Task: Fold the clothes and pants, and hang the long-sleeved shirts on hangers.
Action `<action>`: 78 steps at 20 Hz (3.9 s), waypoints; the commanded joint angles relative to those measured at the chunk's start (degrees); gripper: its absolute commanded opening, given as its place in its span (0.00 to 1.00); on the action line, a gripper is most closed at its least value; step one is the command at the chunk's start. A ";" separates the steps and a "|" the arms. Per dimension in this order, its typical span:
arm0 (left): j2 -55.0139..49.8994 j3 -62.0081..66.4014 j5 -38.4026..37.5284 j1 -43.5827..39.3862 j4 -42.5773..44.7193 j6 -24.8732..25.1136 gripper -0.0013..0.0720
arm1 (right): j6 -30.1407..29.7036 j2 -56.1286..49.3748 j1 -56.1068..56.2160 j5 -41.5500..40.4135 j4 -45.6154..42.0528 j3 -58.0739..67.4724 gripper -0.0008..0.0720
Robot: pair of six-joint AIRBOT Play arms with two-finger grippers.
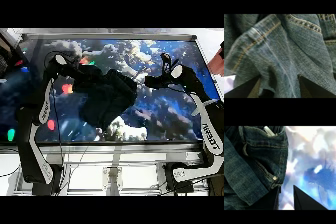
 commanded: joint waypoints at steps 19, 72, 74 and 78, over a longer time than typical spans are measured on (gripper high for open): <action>28.79 0.13 -16.61 21.81 27.32 2.49 0.06 | -28.48 -7.26 -0.11 14.91 22.16 10.62 0.71; 35.67 -0.02 -2.47 56.59 6.60 -6.56 0.06 | -7.04 3.39 -35.98 18.53 45.70 43.47 0.04; 34.14 -0.09 -10.19 56.26 12.61 -6.27 0.06 | -5.46 3.39 -37.29 24.35 42.88 39.89 0.04; 30.14 -0.11 -23.39 55.74 15.58 -2.16 0.06 | -2.10 2.05 -36.28 38.51 26.88 36.20 0.04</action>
